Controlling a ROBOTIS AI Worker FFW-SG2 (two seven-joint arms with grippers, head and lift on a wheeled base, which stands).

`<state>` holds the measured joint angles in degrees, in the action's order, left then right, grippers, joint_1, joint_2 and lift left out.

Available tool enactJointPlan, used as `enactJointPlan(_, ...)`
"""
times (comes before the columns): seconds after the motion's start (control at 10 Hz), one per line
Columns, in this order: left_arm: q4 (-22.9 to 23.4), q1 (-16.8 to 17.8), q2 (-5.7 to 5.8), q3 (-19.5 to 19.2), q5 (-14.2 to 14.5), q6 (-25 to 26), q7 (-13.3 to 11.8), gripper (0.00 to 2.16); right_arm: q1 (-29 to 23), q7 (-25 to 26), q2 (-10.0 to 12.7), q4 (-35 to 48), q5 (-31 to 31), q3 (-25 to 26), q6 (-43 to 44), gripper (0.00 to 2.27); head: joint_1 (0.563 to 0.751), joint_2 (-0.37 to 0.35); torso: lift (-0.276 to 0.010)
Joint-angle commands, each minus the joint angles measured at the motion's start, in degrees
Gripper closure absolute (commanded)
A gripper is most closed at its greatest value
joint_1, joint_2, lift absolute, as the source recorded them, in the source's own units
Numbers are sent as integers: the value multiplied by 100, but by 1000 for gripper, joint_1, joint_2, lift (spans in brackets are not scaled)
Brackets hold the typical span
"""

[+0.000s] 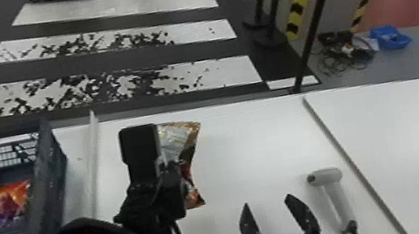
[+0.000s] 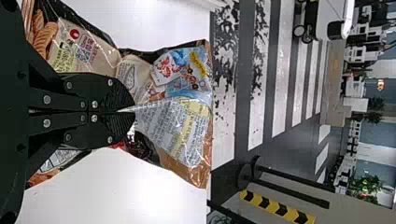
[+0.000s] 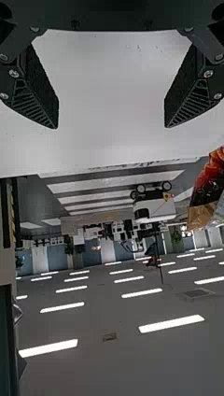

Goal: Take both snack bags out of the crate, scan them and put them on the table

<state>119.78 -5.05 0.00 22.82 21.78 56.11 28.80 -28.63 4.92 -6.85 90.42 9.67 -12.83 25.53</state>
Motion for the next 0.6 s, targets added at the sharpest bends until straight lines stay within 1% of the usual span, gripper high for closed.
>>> enactJointPlan(0.0, -280, -101, -15, -6, 318, -429, 38, 2142, -2, 0, 0, -15, 0, 0, 0, 164, 695, -178, -94)
enactJointPlan(0.1, -491, -137, -15, -6, 547, -816, 144, 2145, -2, 0, 0, -15, -9, -9, 0, 164, 695, -184, -94)
enactJointPlan(0.2, -719, -145, -15, -14, 854, -1150, 179, 2142, 6, 0, 9, -24, -17, -9, 0, 164, 695, -191, -94)
enactJointPlan(0.3, -913, -154, -15, 3, 1030, -1466, 258, 2142, 6, 0, 0, -24, -17, -18, 0, 164, 695, -195, -94)
enactJointPlan(0.4, -1071, -154, -15, 3, 1276, -1660, 241, 2142, 6, 0, 9, -33, -17, -18, 0, 164, 695, -199, -94)
enactJointPlan(0.5, -1176, -154, -15, 30, 1303, -1677, 214, 2142, 15, 0, 9, -59, -17, -18, 0, 164, 695, -204, -94)
